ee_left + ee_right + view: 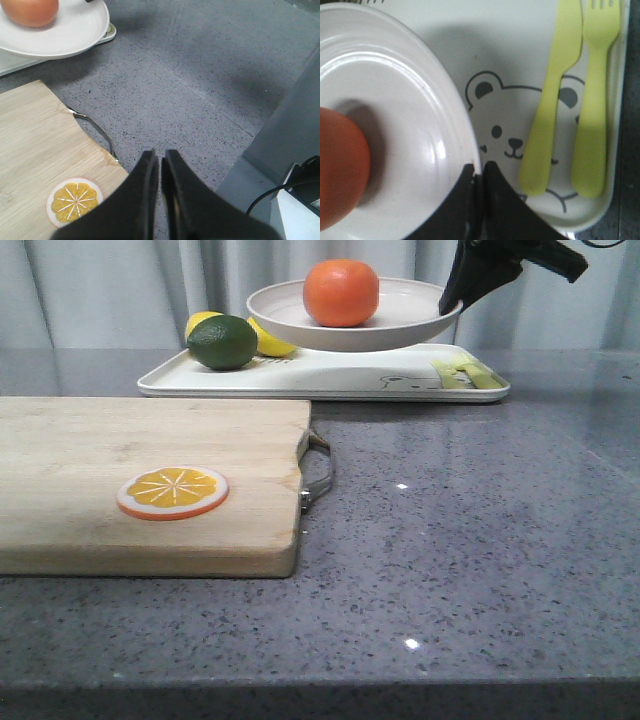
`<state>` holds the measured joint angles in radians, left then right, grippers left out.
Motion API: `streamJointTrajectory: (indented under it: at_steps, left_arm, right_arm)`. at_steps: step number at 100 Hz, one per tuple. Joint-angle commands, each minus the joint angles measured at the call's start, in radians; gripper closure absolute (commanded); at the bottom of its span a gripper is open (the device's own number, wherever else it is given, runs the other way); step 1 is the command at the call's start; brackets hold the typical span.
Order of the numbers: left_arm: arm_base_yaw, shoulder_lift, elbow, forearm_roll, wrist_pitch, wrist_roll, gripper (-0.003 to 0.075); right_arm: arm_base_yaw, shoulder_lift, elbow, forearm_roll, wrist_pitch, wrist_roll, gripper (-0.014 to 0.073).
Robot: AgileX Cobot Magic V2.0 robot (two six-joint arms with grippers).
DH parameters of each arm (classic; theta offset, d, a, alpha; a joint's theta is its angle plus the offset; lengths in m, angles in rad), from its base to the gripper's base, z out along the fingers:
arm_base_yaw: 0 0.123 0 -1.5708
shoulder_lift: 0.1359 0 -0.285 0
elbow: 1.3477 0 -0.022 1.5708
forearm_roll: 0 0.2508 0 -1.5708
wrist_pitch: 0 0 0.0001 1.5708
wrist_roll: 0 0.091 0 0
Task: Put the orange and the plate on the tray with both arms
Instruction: 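Lift the plate with the orange and carry it over the tray, then lower the plate onto the tray and open the right gripper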
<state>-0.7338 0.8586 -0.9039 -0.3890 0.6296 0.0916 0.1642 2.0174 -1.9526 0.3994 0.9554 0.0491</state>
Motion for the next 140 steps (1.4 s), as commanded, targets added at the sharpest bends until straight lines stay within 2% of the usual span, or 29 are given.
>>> streamJointTrajectory:
  at_steps: [1,16,34,103,115,132,140]
  left_arm:
    - [0.001,-0.010,-0.025,-0.025,-0.049,-0.007,0.0713]
    - [0.001,-0.010,-0.025,-0.025,-0.049,-0.007,0.0713]
    - [0.001,-0.010,-0.025,-0.025,-0.049,-0.007,0.0713]
    - [0.001,-0.004,-0.025,-0.025,-0.049,-0.007,0.0713]
    - [0.001,-0.004,-0.025,-0.025,-0.049,-0.007,0.0713]
    - [0.001,-0.004,-0.025,-0.025,-0.049,-0.007,0.0713]
    - [0.001,-0.004,-0.025,-0.025,-0.049,-0.007,0.0713]
  right_arm:
    - [-0.003,0.008,-0.115,0.043,-0.008,-0.006,0.0660]
    - [-0.003,0.113,-0.269,0.085,0.009,-0.006,0.0660]
    - [-0.003,0.198,-0.366,0.085,0.022,0.001,0.0660]
    - [-0.003,0.250,-0.376,0.031,-0.047,0.001,0.0652]
    - [-0.003,0.250,-0.376,0.031,-0.047,0.001,0.0571]
    - [-0.003,0.250,-0.376,0.031,-0.031,0.001,0.0372]
    - [-0.003,0.247,-0.376,0.030,-0.022,0.001,0.0340]
